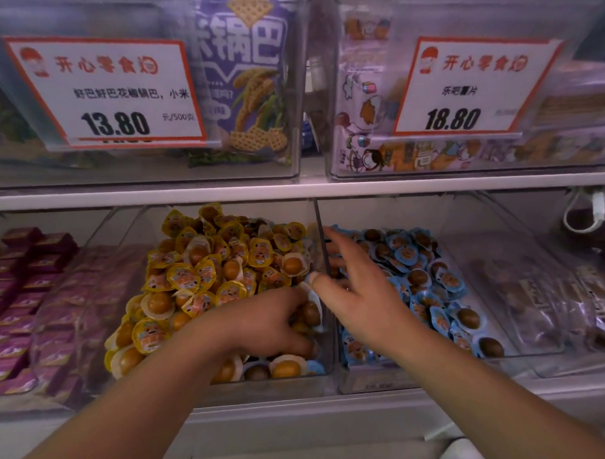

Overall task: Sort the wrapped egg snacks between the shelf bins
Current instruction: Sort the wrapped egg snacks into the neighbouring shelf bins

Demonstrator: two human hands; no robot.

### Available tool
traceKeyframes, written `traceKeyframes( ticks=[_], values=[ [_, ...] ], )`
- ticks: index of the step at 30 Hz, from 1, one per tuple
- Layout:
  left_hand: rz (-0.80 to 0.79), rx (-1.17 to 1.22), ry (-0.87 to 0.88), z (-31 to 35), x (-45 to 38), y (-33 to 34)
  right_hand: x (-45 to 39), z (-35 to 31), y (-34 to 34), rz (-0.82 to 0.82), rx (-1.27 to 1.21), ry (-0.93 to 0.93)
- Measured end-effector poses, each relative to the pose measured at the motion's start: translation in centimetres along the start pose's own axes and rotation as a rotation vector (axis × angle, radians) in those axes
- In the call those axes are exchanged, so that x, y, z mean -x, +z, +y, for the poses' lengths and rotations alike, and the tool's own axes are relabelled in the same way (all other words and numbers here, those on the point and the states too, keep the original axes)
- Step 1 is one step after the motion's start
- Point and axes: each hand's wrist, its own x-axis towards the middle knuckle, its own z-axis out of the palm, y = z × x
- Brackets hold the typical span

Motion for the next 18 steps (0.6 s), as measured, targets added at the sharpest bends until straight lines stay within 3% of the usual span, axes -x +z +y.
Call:
traceKeyframes(
  ticks=[3,7,11,13,15,18],
  values=[
    [0.198,0.268,0.072,-0.5,1.3,-1.7,0.2,-0.6,-0.1,0.079,0.011,-0.01],
    [0.564,0.688,0.074,-1.2,3.3,-4.2,0.4,-3.2,-0.4,0.349,-0.076,-0.173],
    [0.665,1.139,0.024,-0.8,5.2,-5.1,0.6,-6.8,1.0,0.338,-0.252,-0.215],
    [0.632,1.396,-0.013,-0.4,5.9,-4.9,0.4,-7.9,3.0,0.286,-0.415,-0.086],
    [0.553,1.619,-0.016,-0.4,6.5,-4.5,0.0,-8.6,4.9,0.215,-0.577,0.174],
    [0.486,1.756,-0.054,-0.6,7.4,-4.0,-0.6,-9.2,7.2,-0.015,-0.98,0.563]
  ],
)
